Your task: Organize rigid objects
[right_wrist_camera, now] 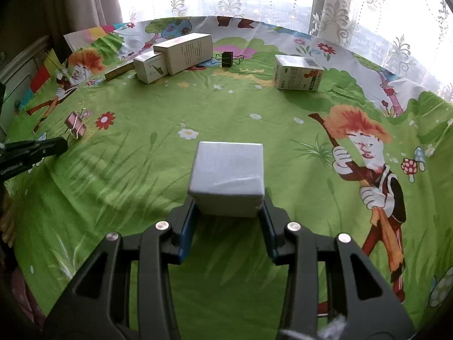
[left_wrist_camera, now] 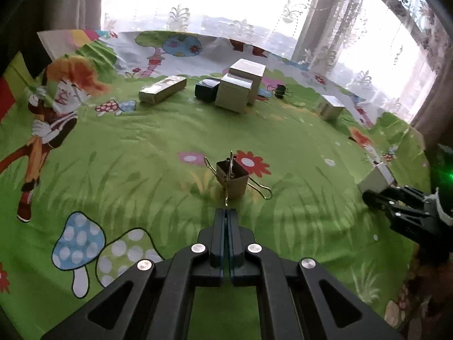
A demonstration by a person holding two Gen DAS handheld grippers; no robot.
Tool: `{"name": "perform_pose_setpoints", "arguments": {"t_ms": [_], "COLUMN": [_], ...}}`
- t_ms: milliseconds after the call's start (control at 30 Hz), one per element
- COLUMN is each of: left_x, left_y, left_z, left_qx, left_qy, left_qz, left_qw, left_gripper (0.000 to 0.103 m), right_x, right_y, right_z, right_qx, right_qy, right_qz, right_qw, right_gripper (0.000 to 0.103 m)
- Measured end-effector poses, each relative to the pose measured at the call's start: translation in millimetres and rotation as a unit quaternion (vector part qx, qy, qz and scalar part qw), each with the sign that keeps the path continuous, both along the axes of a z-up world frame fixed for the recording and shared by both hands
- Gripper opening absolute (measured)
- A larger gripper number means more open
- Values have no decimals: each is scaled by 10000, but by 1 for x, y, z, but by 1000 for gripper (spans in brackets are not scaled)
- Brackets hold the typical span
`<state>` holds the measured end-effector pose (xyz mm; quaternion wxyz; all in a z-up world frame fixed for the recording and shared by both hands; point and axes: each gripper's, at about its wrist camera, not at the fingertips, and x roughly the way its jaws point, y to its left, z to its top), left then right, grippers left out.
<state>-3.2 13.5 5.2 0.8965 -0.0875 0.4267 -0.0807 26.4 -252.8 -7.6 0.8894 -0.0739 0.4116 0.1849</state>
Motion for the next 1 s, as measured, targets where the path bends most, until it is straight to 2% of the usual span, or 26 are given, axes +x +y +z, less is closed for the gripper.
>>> {"name": "perform_pose_setpoints", "arguments": {"t_ms": [67, 133, 167, 200, 267, 367, 433, 467, 567, 600, 633, 667, 700, 833, 900, 1000], "left_x": [5, 8, 10, 11, 12, 11, 19, 21, 32, 34, 34, 32, 29, 19, 18, 18], "left_y": [1, -4, -8, -13, -19, -28, -28, -27, -20, -19, -22, -25, -28, -17, -5, -3], "left_z": [1, 2, 3, 5, 7, 7, 0, 0, -1, -1, -1, -1, 0, 0, 1, 1], "left_qx": [-25, 88, 190, 284, 410, 418, 497, 526, 416, 467, 705, 982, 1140, 781, 420, 299], "left_qy": [85, 115, 113, 115, 98, 71, 164, 89, 85, 86, 68, 22, -45, -103, -117, -122], "left_qz": [-51, -54, -102, -178, -249, -385, -211, -127, 66, 99, 125, 126, 55, 66, 136, 173], "left_qw": [9999, 9999, 9997, 9994, 9988, 9984, 9984, 9985, 9991, 9988, 9974, 9951, 9935, 9969, 9990, 9993], "left_gripper": [6, 13, 27, 54, 89, 90, 90, 90, 90, 82, 72, 41, 38, 37, 37, 38], "right_x": [0, 0, 0, 0, 0, 0, 1, 1, 1, 1, 1, 1, 1, 0, 1, 1], "right_y": [0, 0, -1, -1, 0, -1, -1, -2, -2, -2, -2, -2, -2, -2, -2, -2], "right_z": [0, 0, 0, 0, 0, 0, 0, 0, 0, 0, 0, 0, 0, 0, 0, 0], "right_qx": [1, -3, 1, 4, 10, 21, 33, 42, 58, 58, 62, 61, 60, 74, 66, 61], "right_qy": [-1, -3, -1, 1, 3, 0, 5, 9, 11, 12, 13, 13, 11, 6, 2, 1], "right_qz": [3, 5, 10, 9, 11, 21, 25, 24, 26, 25, 25, 25, 24, 23, 26, 20], "right_qw": [10000, 10000, 10000, 10000, 10000, 10000, 10000, 10000, 10000, 10000, 10000, 10000, 10000, 10000, 10000, 10000], "right_gripper": [45, 45, 45, 45, 45, 45, 45, 45, 45, 45, 46, 46, 45, 46, 45, 45]}}
